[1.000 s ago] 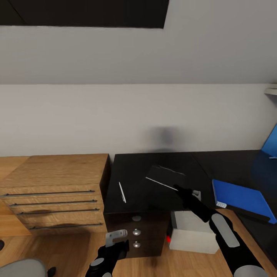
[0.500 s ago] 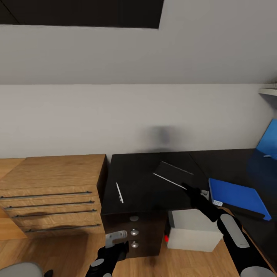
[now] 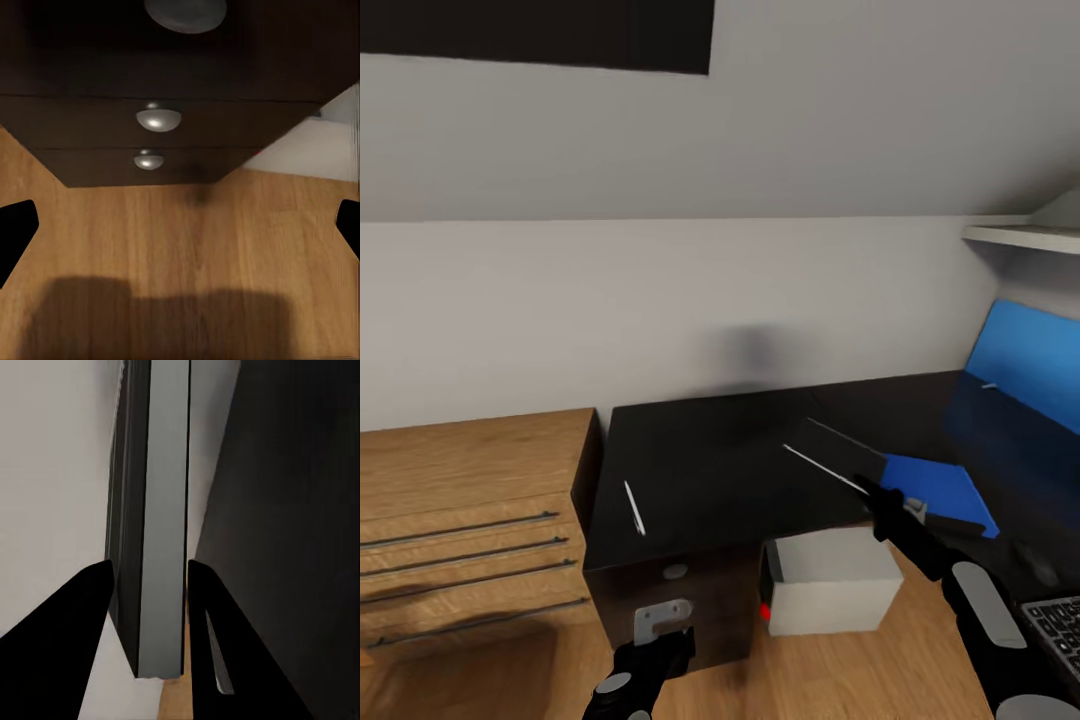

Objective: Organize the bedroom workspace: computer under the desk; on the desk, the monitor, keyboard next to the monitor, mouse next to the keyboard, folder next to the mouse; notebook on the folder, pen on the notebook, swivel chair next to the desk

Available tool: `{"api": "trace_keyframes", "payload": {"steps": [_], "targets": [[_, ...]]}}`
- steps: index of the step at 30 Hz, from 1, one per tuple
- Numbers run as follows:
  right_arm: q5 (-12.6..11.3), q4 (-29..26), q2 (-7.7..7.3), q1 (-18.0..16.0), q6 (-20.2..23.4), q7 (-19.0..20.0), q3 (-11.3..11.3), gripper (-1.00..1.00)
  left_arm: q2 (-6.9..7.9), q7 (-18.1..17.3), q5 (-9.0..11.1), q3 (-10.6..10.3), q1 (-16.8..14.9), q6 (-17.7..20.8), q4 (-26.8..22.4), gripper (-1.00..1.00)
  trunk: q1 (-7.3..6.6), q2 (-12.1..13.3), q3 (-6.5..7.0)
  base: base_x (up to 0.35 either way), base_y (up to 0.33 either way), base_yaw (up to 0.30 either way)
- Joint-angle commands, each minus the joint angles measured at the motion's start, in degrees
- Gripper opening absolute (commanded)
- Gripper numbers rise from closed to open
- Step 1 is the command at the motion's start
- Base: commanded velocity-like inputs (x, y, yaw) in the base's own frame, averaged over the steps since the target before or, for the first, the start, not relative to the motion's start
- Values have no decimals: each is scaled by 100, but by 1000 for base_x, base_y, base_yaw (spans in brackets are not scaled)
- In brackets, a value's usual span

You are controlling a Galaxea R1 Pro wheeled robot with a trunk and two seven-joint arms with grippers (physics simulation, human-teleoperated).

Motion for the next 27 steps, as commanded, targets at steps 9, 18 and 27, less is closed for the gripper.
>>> {"api": "trace_keyframes", "payload": {"steps": [9, 18, 27], "targets": [[-14, 56, 8, -6, 0, -237, -343, -100, 6, 44, 32, -17, -6, 13, -6, 100, 0, -4, -6, 0, 0, -263], [-1, 97, 11, -6, -165, -315, -420, -100, 19, 55, 22, -174, -6, -11, -8, 100, 0, -4, -6, 0, 0, -232], [51, 91, 3, -6, -198, -318, -424, -100, 359, 92, 15, -622, 438, -242, 12, 100, 0, -4, -6, 0, 0, -133]]}}
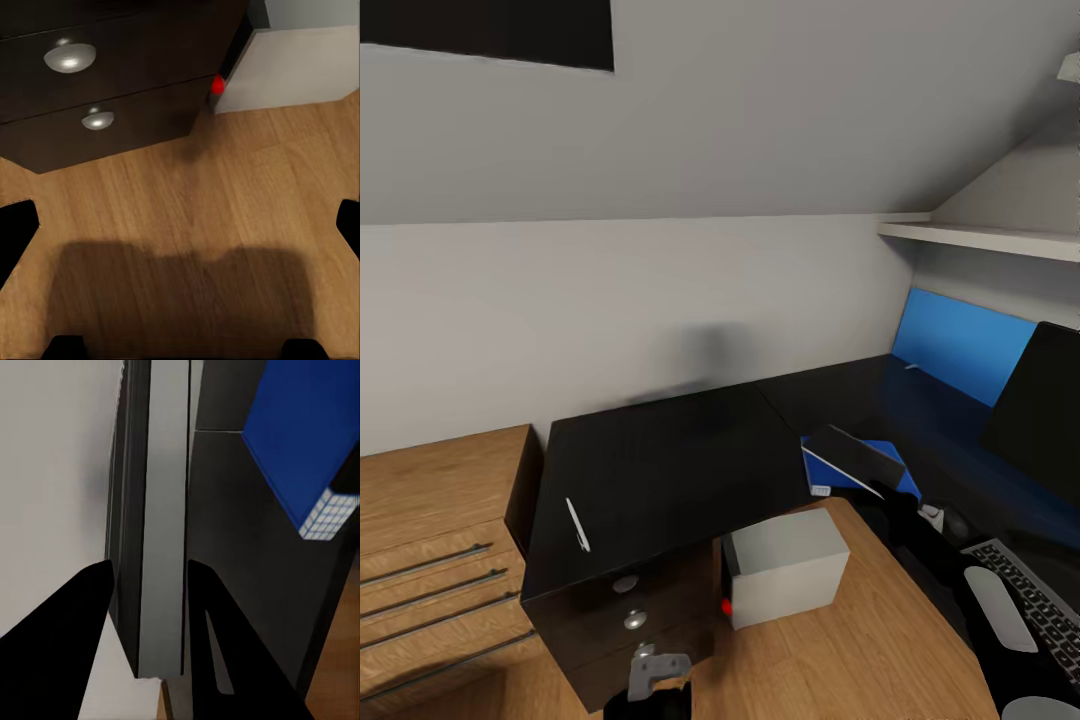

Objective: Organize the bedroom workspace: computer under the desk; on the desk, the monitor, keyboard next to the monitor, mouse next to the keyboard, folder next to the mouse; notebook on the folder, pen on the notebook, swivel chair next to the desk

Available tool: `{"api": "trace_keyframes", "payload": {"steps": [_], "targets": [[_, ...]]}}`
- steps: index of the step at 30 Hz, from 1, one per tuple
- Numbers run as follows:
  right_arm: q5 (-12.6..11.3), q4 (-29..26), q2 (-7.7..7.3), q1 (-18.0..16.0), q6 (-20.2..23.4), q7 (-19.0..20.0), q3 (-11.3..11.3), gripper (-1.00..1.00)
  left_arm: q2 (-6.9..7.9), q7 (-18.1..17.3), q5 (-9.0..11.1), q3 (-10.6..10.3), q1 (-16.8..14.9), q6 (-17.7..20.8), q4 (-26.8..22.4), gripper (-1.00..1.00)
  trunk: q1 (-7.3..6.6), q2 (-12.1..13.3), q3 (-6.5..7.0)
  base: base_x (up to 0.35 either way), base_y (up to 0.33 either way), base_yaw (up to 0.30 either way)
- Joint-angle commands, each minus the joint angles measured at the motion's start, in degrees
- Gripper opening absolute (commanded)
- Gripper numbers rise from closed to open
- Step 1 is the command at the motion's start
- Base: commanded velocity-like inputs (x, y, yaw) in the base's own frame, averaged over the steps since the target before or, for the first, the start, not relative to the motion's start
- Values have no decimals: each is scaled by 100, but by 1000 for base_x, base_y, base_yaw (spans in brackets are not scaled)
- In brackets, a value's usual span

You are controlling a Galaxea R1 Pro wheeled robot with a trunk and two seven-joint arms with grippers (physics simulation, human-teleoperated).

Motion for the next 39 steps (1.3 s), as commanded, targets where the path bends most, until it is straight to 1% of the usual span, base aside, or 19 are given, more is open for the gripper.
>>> {"api": "trace_keyframes", "payload": {"steps": [1, 2, 3, 4, 5, 7, 9, 16, 20, 24, 29, 30, 33, 39], "targets": [[20, 2, 1, -5, 38, 13, -15, -100, 123, 34, 33, -101, 67, -167, 3, 100, 0, -4, -6, 0, 0, -36], [36, 2, 1, -5, 41, 13, -15, -100, 183, 28, 38, -143, 94, -270, 20, 100, 0, -4, -6, 0, 0, -29], [62, 1, 1, -5, 49, 14, -15, -100, 289, 16, 47, -224, 133, -494, 77, 100, 0, -4, -6, 0, 0, -18], [72, 1, 1, -5, 53, 14, -15, -100, 329, 9, 51, -259, 145, -604, 117, 100, 0, -4, -6, 0, 0, -15], [86, 1, -1, -5, 63, 14, -15, -100, 384, 1, 54, -309, 162, -791, 203, 100, 0, -4, -6, 0, 0, -9], [97, 4, -12, -5, 73, 17, -15, -100, 434, -7, 54, -352, 177, -971, 300, 100, 0, -4, -6, 0, 0, -6], [100, 7, -46, -5, 77, 24, -15, -100, 461, -11, 55, -379, 185, -1071, 350, 100, 0, -4, -6, 0, 0, -3], [96, 172, -83, -5, 53, 59, -15, -100, 471, -11, 57, -460, 194, -1173, 530, 100, 0, -4, -6, 0, 0, -1], [88, 218, -94, -5, 65, 65, -21, -100, 473, -7, 59, -518, 194, -1182, 573, 100, 0, -4, -6, 5, 0, 0], [86, 235, -100, -5, 66, 76, -37, -100, 473, -7, 62, -530, 195, -1183, 587, 100, 0, -4, -6, 109, -27, 0], [87, 343, -99, -5, 38, 68, -169, -100, 473, -6, 64, -536, 198, -1184, 594, 100, 0, -4, -6, 249, -93, 0], [99, 385, -94, -5, -22, 37, -227, -100, 473, -2, 64, -537, 199, -1179, 596, 100, 0, -4, -6, 117, -45, 0], [116, 405, -89, -5, -239, -25, -234, -100, 473, -2, 65, -538, 198, -1177, 596, 100, 0, -4, -6, 54, -21, 0], [240, 411, -80, -5, -542, -509, -235, -100, 473, 0, 65, -538, 197, -1176, 596, 100, 0, -4, -6, 14, -5, 0]]}}
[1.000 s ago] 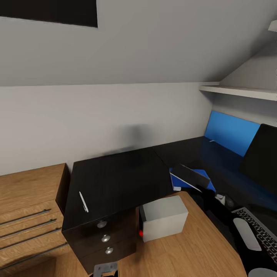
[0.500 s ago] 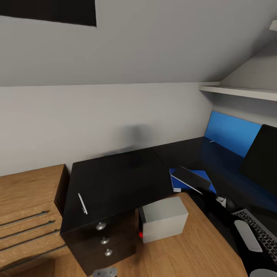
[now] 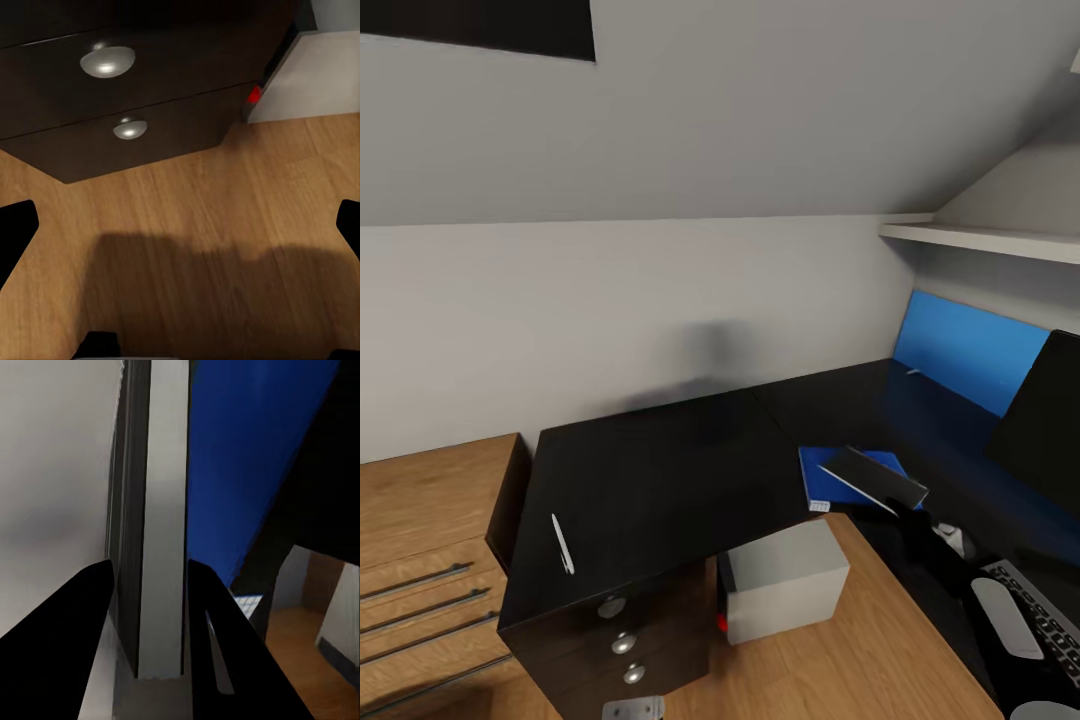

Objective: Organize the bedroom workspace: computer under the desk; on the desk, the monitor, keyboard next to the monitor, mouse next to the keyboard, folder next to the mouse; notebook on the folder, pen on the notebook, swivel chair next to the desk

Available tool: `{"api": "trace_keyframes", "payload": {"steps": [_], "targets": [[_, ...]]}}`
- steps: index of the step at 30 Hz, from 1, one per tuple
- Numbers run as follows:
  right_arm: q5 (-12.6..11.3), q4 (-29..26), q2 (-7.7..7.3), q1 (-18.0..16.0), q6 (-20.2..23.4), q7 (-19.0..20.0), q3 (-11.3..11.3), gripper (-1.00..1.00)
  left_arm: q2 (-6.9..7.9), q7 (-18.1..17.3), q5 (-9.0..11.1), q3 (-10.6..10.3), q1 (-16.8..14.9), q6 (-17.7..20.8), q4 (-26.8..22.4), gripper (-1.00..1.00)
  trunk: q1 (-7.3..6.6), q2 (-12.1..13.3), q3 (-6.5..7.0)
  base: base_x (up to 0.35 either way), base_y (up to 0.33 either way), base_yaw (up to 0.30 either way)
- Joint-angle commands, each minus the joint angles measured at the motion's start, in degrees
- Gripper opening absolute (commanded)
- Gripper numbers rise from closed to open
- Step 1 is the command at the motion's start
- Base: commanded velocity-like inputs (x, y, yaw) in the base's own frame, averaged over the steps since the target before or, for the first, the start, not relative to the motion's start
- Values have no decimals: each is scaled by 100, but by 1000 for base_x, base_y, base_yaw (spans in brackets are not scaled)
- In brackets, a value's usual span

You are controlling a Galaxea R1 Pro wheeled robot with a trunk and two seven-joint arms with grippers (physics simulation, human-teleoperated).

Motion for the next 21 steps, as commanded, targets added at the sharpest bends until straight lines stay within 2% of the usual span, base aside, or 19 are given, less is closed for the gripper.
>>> {"api": "trace_keyframes", "payload": {"steps": [1, 5, 7, 13, 21], "targets": [[-17, -3, 4, -5, -12, -61, -16, -100, 5, 39, 11, -17, -8, 26, -10, 100, 0, -4, -6, 5, -2, 0], [30, -12, 27, -5, -499, -384, -4, -100, 5, 36, 10, -17, -10, 26, -10, 100, 0, -4, -6, 14, -1, 0], [37, -13, 42, -5, -610, -420, -1, -100, 5, 35, 10, -17, -10, 26, -10, 100, 0, -4, -6, 112, 0, 0], [43, -8, 56, -5, -712, -453, 1, -100, 0, 34, 10, -23, -10, 26, 11, 100, 0, -4, -6, 186, 0, 0], [45, -5, 65, -5, -733, -454, 1, -100, -3, 34, 10, -58, -6, 26, 25, 100, 0, -4, -6, 50, 0, 0]]}}
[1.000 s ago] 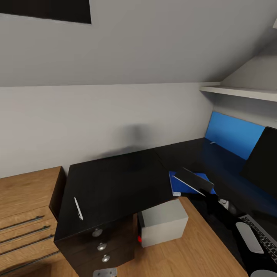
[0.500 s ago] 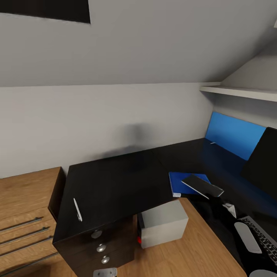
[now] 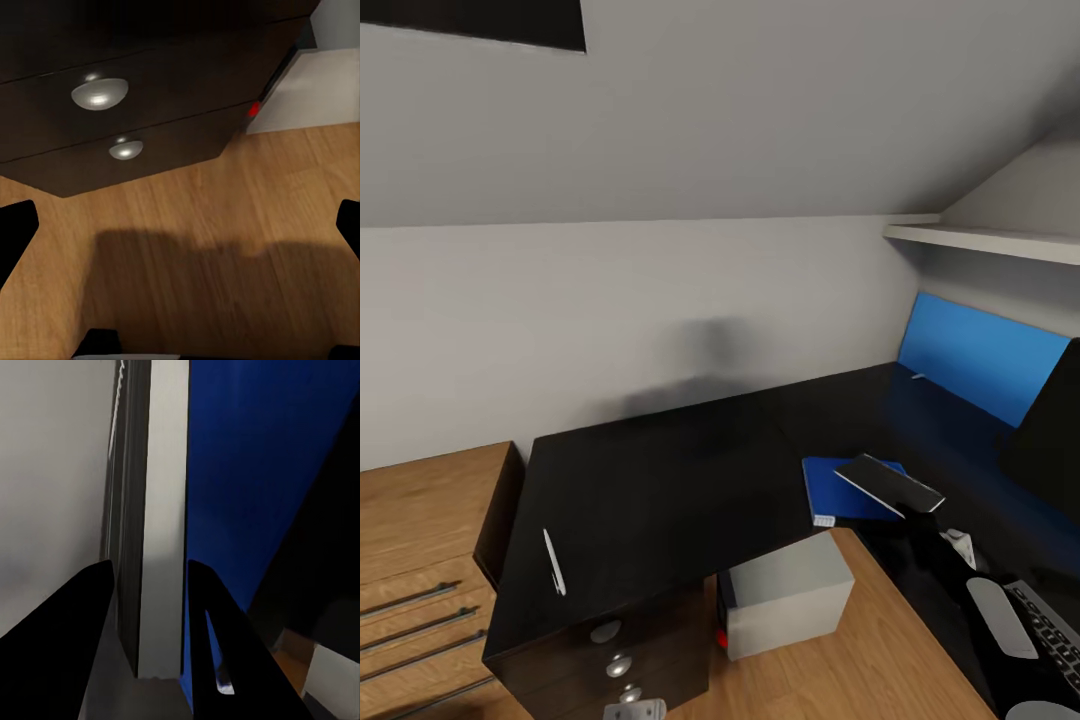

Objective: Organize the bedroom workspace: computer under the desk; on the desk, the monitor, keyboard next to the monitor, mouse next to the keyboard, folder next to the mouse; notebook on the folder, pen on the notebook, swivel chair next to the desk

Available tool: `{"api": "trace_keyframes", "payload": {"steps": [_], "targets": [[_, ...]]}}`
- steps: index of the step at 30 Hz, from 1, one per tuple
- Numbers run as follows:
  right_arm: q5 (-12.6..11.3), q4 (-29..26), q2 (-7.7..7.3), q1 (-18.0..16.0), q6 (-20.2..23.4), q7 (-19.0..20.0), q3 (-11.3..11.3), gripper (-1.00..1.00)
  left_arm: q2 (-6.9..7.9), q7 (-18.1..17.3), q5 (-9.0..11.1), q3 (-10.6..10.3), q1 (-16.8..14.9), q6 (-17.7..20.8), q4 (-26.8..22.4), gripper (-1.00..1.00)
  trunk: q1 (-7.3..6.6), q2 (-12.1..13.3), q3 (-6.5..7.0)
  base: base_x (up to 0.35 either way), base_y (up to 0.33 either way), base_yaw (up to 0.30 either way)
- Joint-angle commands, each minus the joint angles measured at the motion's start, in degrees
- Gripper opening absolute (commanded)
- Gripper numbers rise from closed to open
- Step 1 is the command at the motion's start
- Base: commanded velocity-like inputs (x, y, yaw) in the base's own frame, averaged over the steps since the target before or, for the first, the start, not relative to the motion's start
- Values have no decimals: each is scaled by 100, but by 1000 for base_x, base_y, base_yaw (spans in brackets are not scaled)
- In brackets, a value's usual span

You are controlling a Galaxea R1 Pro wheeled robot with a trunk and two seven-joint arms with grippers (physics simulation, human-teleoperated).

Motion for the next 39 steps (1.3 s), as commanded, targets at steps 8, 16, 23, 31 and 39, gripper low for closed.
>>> {"api": "trace_keyframes", "payload": {"steps": [8, 16, 23, 31, 39], "targets": [[17, -12, 66, -4, 31, 21, 26, -100, 5, 41, 11, -25, -10, 26, -10, 100, 1, -4, -6, 49, 0, 0], [272, -16, 117, -4, -1, 21, 313, -100, 5, 41, 11, -28, -8, 31, -7, 100, 1, -4, -6, 4, 0, 0], [313, -14, 125, -4, -52, 22, 369, -100, 2, 41, 12, -74, -11, 33, -2, 100, 1, -4, -6, 1, 0, 0], [315, -12, 126, -4, -55, 22, 370, -100, 4, 42, 11, -155, -9, 26, -1, 100, 1, -4, -6, 156, 0, 0], [315, -8, 126, -4, -70, 13, 376, -100, 5, 49, 19, -194, -10, 26, -1, 100, 1, -4, -6, 18, 0, 0]]}}
